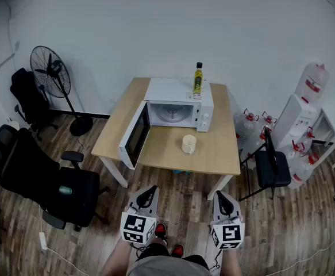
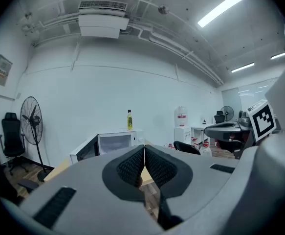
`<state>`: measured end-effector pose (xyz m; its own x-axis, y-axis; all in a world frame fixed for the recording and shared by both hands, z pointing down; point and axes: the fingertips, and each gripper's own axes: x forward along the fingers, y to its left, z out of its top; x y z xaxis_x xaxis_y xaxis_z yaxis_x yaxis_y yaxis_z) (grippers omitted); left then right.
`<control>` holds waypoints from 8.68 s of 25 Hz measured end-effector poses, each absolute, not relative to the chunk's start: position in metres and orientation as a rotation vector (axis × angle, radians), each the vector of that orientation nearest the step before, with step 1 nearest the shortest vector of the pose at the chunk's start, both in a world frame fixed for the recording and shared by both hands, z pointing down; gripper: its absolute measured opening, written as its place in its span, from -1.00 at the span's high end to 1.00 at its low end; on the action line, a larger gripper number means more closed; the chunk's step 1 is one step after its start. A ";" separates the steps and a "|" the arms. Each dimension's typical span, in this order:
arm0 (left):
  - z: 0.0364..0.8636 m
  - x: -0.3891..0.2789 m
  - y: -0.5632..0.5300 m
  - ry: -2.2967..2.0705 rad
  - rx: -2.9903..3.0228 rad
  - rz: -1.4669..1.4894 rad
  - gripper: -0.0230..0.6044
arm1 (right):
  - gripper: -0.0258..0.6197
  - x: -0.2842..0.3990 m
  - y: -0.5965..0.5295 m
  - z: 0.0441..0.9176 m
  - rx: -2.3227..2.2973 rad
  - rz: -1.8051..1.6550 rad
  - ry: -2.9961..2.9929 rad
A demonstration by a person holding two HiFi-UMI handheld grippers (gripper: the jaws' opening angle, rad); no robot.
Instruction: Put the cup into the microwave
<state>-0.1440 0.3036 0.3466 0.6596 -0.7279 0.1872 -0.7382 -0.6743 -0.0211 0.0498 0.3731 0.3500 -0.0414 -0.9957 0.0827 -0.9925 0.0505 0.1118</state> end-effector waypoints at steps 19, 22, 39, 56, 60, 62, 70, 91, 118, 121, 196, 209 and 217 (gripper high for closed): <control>0.357 -0.131 0.299 -1.252 2.786 0.312 0.85 | 0.87 0.065 0.366 0.358 2.075 0.019 -2.184; 0.360 -0.125 0.284 -1.258 2.780 0.322 0.85 | 0.87 0.069 0.349 0.360 2.068 0.019 -2.196; 0.381 -0.071 0.116 -1.192 2.746 0.402 0.85 | 0.87 0.100 0.184 0.385 2.037 0.136 -2.213; 0.468 -0.052 0.014 -1.116 2.623 0.553 0.85 | 0.87 0.104 0.067 0.476 1.939 0.383 -2.196; 0.491 -0.052 0.003 -1.105 2.592 0.590 0.85 | 0.87 0.107 0.054 0.505 1.931 0.482 -2.179; 0.501 -0.052 -0.002 -1.100 2.577 0.607 0.85 | 0.87 0.107 0.050 0.518 1.917 0.518 -2.170; 0.540 -0.048 -0.012 -1.067 2.521 0.657 0.85 | 0.87 0.105 0.038 0.562 1.859 0.576 -2.138; 0.587 -0.042 -0.020 -0.994 2.472 0.708 0.85 | 0.15 0.092 0.022 0.631 1.741 0.693 -2.117; 0.597 -0.047 -0.024 -0.966 2.465 0.712 0.85 | 0.75 0.095 0.014 0.645 1.781 0.604 -1.998; 0.594 -0.048 -0.026 -0.970 2.469 0.706 0.85 | 0.76 0.096 0.013 0.643 1.789 0.590 -2.001; 0.490 -0.057 -0.138 -1.259 2.546 0.531 0.85 | 0.76 0.065 -0.140 0.522 1.813 0.221 -2.299; 0.506 -0.059 -0.166 -1.325 2.474 0.554 0.85 | 0.76 0.067 -0.182 0.549 1.757 0.246 -2.319; 0.523 -0.057 -0.180 -1.333 2.444 0.575 0.85 | 0.76 0.069 -0.201 0.561 1.752 0.258 -2.339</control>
<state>-0.0565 -0.1799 0.5230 0.4898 -0.7289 0.4783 -0.8481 -0.5254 0.0680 0.0688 -0.2009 0.5615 -0.2728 -0.9237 0.2688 -0.9601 0.2791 -0.0153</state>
